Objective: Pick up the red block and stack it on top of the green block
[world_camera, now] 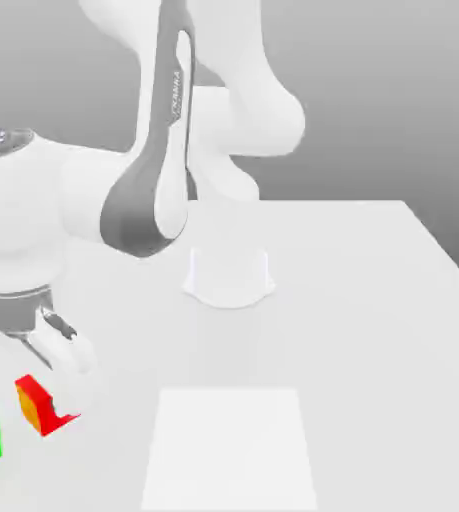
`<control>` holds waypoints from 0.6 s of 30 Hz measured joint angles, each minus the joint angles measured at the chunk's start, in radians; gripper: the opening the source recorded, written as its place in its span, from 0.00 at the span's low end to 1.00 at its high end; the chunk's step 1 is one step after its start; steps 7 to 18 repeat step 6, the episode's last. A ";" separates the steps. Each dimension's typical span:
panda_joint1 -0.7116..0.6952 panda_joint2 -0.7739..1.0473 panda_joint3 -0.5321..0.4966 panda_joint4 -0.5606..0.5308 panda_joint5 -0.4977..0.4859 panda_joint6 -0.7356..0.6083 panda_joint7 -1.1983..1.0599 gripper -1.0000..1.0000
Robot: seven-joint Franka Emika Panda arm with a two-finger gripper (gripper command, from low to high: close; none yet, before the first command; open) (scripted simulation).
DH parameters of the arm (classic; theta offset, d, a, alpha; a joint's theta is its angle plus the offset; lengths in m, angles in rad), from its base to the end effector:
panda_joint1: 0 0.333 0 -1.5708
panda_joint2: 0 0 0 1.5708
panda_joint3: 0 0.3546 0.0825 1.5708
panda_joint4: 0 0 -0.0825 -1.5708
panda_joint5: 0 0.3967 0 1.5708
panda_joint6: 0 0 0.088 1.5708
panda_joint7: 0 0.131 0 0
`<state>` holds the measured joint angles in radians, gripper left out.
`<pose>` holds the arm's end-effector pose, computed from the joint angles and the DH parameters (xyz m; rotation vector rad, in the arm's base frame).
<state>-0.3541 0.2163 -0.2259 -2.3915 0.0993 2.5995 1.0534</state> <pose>0.4308 -0.2858 0.2333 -2.0556 2.3721 0.0025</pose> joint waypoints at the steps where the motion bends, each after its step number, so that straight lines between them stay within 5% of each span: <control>1: -0.039 0.048 -0.007 0.027 0.027 0.019 -0.020 0.00; 2: -0.063 0.090 -0.004 0.042 0.050 0.045 -0.037 0.00; 3: -0.079 0.127 0.003 0.050 0.069 0.073 -0.051 1.00; 18: -0.079 0.127 0.003 0.050 0.069 0.073 -0.051 1.00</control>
